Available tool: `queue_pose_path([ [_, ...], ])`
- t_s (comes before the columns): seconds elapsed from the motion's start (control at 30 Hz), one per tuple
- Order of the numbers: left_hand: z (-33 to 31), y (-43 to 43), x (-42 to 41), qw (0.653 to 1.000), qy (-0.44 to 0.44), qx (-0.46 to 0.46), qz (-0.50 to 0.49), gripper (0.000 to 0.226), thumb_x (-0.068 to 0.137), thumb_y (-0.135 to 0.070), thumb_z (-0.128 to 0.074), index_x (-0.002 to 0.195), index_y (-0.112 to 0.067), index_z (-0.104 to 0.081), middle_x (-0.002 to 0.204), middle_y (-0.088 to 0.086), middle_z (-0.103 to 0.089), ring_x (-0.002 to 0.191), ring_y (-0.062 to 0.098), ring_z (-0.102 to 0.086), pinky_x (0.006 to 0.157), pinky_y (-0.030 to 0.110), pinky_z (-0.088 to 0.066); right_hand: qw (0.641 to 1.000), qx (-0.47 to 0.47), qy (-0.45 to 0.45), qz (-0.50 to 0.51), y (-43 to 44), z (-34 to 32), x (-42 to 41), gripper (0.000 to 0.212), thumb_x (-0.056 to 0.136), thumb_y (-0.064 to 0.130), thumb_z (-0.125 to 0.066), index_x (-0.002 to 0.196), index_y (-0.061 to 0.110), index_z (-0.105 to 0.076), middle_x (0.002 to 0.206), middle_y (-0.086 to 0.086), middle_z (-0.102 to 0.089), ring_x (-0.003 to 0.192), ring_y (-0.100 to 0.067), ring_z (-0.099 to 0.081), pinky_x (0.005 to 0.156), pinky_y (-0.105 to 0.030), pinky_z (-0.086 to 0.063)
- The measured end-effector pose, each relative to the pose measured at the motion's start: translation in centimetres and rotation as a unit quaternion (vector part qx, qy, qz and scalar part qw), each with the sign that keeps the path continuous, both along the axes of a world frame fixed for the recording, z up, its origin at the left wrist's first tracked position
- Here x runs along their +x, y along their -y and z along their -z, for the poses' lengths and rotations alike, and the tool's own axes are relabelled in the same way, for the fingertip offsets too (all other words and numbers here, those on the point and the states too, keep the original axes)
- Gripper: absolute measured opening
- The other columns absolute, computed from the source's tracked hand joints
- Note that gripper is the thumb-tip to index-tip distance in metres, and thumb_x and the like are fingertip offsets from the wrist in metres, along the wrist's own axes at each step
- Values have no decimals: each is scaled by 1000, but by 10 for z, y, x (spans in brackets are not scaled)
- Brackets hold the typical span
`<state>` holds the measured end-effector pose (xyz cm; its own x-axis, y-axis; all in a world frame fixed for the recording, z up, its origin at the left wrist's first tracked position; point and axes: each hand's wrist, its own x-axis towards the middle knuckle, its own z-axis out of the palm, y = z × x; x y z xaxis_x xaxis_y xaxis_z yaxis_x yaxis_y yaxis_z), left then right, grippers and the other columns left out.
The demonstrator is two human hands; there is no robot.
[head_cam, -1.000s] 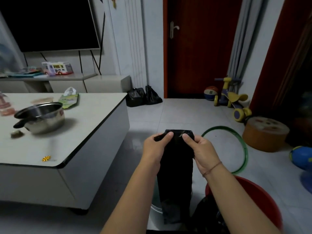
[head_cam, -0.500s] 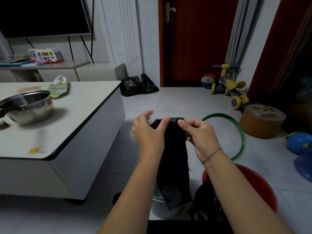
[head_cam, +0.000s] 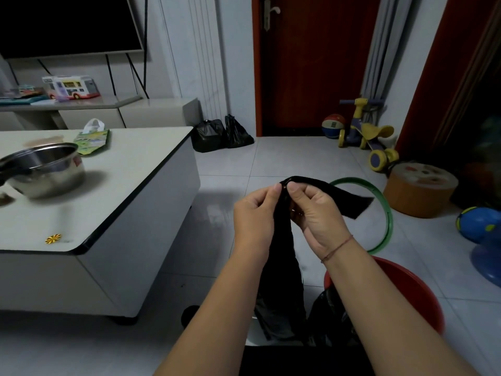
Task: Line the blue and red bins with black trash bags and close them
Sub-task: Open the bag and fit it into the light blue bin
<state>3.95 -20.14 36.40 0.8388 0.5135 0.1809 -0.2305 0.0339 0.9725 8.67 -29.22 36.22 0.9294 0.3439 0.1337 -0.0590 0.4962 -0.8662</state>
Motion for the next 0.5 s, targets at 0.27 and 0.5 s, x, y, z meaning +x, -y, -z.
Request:
queue_pose_path([
  [0.27, 5, -48, 4, 983, -34, -159, -84, 25, 90, -30, -62, 92, -8, -73, 83, 5, -75, 78, 15, -71, 76, 28, -56, 993, 10, -12, 115, 34, -1, 26, 21, 96, 16, -49, 74, 14, -49, 61, 1, -42, 33, -3, -34, 33, -14, -27],
  [0.5, 13, -69, 6, 962, -13, -257, -89, 20, 92, -28, -59, 81, -13, -67, 64, -4, -73, 64, 8, -70, 65, 22, -55, 980, -37, -34, 193, 40, 5, 34, 25, 96, 23, -48, 75, 12, -56, 56, -1, -60, 35, -3, -50, 39, -17, -46],
])
